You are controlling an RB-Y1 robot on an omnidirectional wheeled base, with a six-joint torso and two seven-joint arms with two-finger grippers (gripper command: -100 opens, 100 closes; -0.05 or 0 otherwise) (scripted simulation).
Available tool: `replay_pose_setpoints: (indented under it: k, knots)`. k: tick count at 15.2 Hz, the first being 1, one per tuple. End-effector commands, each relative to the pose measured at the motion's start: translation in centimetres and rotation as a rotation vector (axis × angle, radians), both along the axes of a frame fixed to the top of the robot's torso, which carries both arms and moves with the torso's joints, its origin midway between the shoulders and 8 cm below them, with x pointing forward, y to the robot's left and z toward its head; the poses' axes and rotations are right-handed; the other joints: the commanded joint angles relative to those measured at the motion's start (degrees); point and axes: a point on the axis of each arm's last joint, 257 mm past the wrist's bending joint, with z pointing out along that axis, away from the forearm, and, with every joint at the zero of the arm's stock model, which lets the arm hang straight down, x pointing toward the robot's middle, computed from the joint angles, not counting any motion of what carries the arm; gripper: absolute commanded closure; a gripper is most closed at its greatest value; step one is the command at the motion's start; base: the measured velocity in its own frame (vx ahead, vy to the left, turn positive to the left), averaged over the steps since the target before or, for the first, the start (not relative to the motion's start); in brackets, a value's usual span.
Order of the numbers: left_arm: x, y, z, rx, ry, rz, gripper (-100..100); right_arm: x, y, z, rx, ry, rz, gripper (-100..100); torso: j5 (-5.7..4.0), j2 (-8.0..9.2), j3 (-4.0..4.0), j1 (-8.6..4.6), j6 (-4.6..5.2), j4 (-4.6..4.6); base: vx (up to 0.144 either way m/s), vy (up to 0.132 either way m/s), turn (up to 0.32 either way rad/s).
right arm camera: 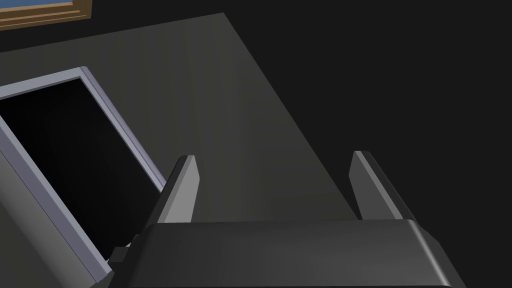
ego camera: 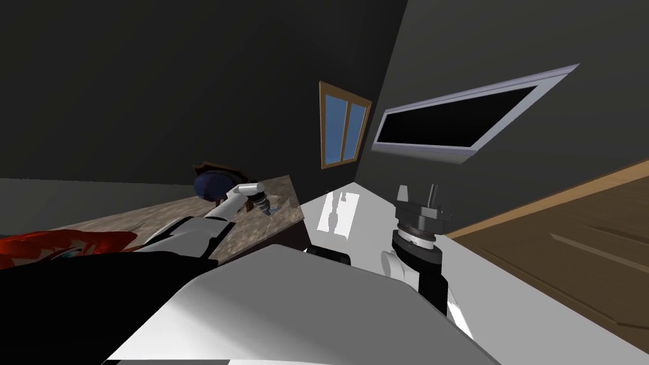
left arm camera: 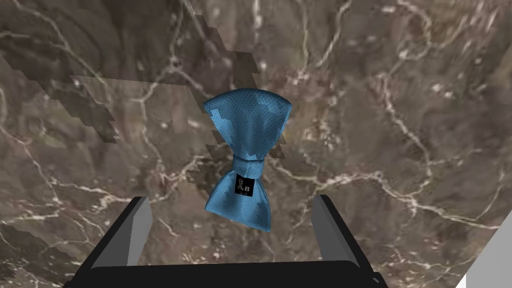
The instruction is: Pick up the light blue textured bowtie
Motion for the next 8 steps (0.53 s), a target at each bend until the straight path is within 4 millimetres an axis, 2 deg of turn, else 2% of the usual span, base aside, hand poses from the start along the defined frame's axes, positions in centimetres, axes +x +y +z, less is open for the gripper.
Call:
replay_pose_setpoints:
  k: [1,3,4,5,8]
  knots:
    - [-0.02,-0.08,-1.02,0.002,-0.004,-0.001,-100,0.00,0.00,0.00,0.000,0.000,0.000,0,0.00,0.00,0.00,0.00,0.00,0.00,0.009,0.011,-0.003]
    - [-0.12,-0.17,-1.92,0.003,-0.005,-0.001,-100,0.00,0.00,0.00,0.000,0.000,0.000,0,0.00,0.08,0.05,-0.01,0.00,0.02,0.003,0.009,-0.003]
    - [-0.07,-0.13,-1.39,0.001,-0.002,0.000,-100,0.00,0.00,0.00,0.000,0.000,0.000,0,-0.01,0.10,0.06,-0.02,0.00,0.03,0.000,0.000,0.000]
    - [-0.04,-0.11,-1.49,0.002,-0.004,0.000,100,0.00,0.00,0.00,0.000,0.000,0.000,0,-0.02,0.12,0.07,-0.03,0.00,0.04,0.000,0.000,0.000]
    - [-0.06,-0.15,-1.51,0.001,-0.003,0.000,100,0.00,0.00,0.00,0.000,0.000,0.000,0,0.02,0.08,0.05,0.04,0.03,0.02,0.000,0.000,0.000]
